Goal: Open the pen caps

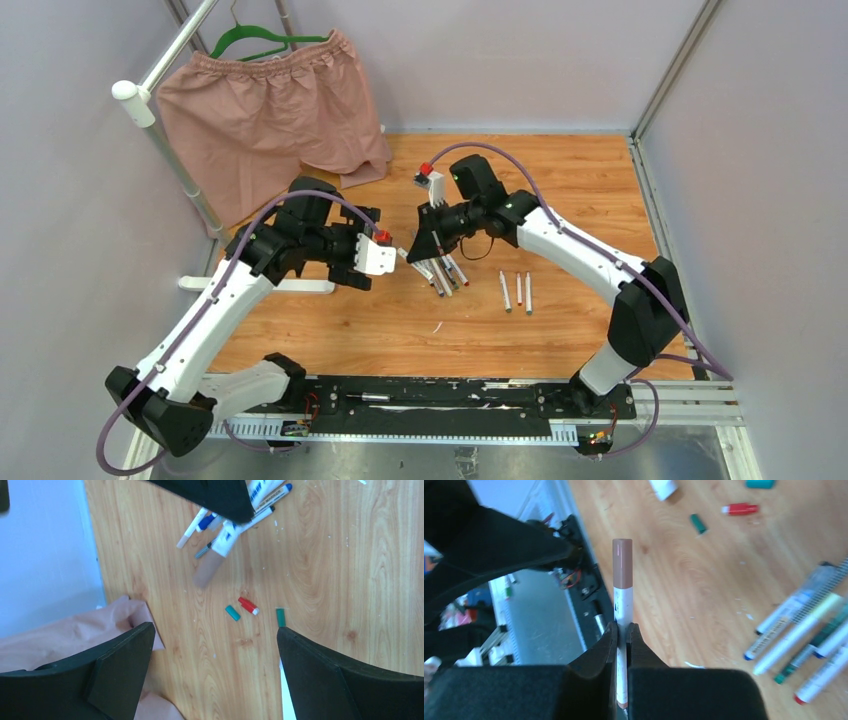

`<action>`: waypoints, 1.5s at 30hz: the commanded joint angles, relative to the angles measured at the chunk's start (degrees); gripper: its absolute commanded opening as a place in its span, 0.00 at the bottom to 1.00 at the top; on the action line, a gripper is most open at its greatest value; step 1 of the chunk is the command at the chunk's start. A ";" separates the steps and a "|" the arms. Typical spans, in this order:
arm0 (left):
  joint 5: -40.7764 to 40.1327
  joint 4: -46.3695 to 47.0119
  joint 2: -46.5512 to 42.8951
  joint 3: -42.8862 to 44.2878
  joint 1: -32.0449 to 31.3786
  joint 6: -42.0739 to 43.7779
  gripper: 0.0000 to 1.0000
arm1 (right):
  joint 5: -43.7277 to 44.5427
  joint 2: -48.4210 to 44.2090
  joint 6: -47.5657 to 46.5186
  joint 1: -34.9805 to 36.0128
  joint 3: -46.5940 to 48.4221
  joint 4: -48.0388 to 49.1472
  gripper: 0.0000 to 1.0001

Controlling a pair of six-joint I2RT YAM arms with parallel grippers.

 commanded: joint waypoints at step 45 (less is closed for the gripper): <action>-10.57 -2.10 2.92 1.26 -9.70 7.29 0.00 | -21.70 8.68 12.40 4.26 4.01 10.47 0.31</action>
